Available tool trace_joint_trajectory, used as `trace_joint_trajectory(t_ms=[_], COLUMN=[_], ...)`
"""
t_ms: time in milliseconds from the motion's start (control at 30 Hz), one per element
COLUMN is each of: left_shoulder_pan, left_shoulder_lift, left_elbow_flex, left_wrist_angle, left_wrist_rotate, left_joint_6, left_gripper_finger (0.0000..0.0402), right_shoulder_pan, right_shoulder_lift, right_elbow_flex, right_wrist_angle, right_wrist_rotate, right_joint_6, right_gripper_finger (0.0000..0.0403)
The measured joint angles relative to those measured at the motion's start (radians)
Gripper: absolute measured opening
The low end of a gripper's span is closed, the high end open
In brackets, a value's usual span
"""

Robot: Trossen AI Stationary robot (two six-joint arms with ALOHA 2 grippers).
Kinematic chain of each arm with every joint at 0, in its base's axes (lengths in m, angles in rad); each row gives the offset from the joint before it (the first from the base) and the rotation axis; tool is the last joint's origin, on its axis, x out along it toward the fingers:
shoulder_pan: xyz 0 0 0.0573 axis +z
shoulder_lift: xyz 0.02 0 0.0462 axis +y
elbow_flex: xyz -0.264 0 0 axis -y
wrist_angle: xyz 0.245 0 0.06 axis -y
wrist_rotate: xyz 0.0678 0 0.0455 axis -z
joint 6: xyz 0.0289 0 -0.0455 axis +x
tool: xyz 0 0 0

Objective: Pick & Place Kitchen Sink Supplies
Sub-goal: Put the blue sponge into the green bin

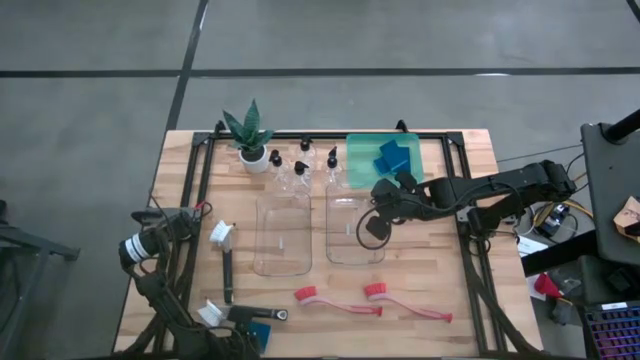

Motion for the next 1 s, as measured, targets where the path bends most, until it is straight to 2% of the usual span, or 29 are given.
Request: trace_joint_trajectory(t_ms=[67, 267, 567, 800, 1000], left_shoulder_pan=[0.004, 0.011, 0.020, 0.041, 0.075], left_shoulder_lift=[0.000, -0.015, -0.114, -0.211, -0.311], left_elbow_flex=[0.000, 0.014, 0.043, 0.043, 0.043], left_wrist_angle=[0.000, -0.006, -0.036, -0.031, -0.022], left_wrist_rotate=[0.002, 0.021, -0.038, -0.079, -0.139], left_joint_6=[-0.009, -0.016, 0.004, 0.022, 0.077], left_gripper_finger=[0.0009, 0.0001, 0.0000, 0.0000, 0.0000], right_shoulder_pan=[0.002, 0.002, 0.002, 0.025, 0.112], right_shoulder_lift=[0.000, 0.000, -0.001, -0.003, -0.003], right_elbow_flex=[0.000, 0.000, 0.004, 0.040, 0.075], right_wrist_angle=[0.000, 0.003, 0.007, 0.018, 0.086], right_wrist_rotate=[0.000, -0.002, -0.009, -0.049, -0.045], right_joint_6=[0.000, 0.000, -0.046, -0.183, -0.369], right_gripper_finger=[0.0009, 0.0009, 0.0008, 0.0008, 0.0008])
